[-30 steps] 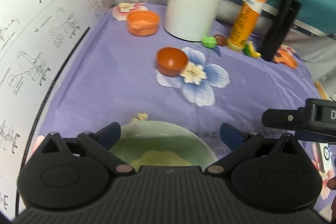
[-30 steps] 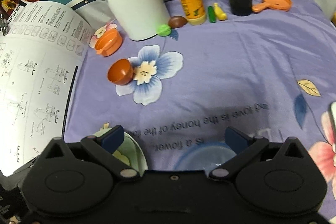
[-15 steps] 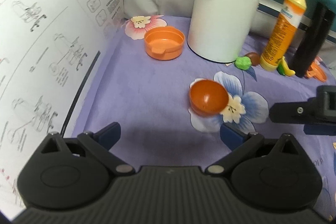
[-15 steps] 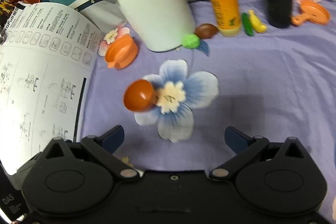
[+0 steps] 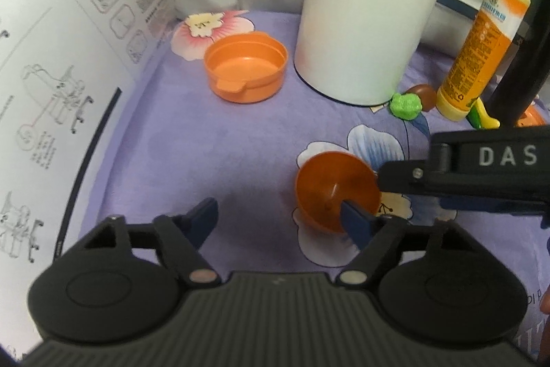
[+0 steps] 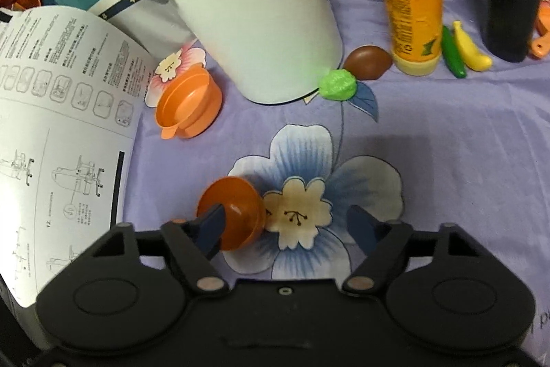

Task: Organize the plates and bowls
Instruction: 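Grasp the rim of the orange bowl with the right gripper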

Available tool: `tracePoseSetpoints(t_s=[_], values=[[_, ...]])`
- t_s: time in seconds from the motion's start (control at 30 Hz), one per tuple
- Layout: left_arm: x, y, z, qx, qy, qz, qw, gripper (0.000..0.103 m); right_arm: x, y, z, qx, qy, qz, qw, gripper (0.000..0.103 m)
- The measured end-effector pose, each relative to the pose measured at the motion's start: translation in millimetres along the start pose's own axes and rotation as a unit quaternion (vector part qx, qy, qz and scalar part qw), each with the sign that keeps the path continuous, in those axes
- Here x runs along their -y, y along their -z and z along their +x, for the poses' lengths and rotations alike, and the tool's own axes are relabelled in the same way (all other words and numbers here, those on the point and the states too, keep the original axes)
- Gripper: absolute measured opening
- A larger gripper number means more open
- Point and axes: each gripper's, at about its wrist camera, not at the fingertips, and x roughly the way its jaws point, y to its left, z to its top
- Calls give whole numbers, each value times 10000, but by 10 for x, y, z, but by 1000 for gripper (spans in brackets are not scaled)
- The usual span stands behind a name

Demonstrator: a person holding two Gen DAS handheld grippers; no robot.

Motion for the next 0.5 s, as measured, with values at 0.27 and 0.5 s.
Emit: tracePoseSetpoints(t_s=[0.27,0.5], values=[[5,-43,187,-214,220,-76,9995,29,-146,-23,219,-52,-219,-303,9993,25],[61,-13,210,-192,181,11,9997,16,-220,12,318,-137,-266,-280,9992,15]])
